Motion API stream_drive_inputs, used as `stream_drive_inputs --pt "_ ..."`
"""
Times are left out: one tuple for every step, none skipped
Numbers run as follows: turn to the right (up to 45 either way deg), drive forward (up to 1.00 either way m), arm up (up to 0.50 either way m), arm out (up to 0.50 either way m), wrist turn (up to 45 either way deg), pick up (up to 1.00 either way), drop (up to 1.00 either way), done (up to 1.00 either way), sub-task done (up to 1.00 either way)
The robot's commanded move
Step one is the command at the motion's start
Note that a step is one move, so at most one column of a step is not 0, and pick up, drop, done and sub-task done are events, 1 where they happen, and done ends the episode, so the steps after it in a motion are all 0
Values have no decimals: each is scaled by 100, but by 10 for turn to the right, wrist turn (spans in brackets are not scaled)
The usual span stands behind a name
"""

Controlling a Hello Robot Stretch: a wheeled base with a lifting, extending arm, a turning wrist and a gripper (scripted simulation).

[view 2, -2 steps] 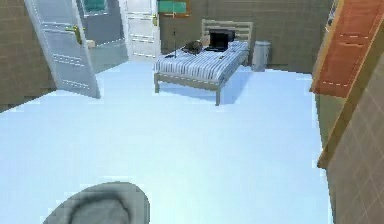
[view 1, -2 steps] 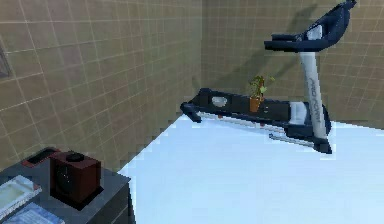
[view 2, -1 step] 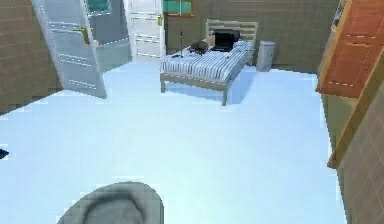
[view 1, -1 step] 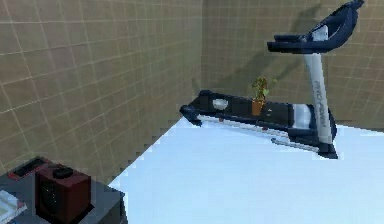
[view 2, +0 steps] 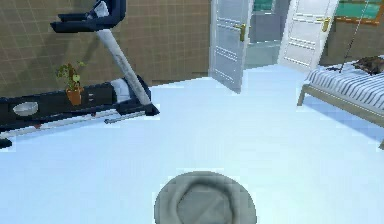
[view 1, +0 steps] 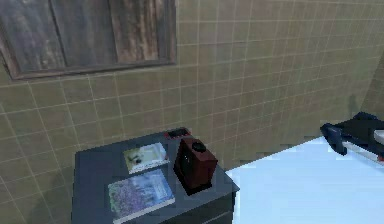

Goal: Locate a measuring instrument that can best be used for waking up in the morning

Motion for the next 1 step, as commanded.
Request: stream_drive_inputs --pt "0 0 0 0 0 0 0 100 0"
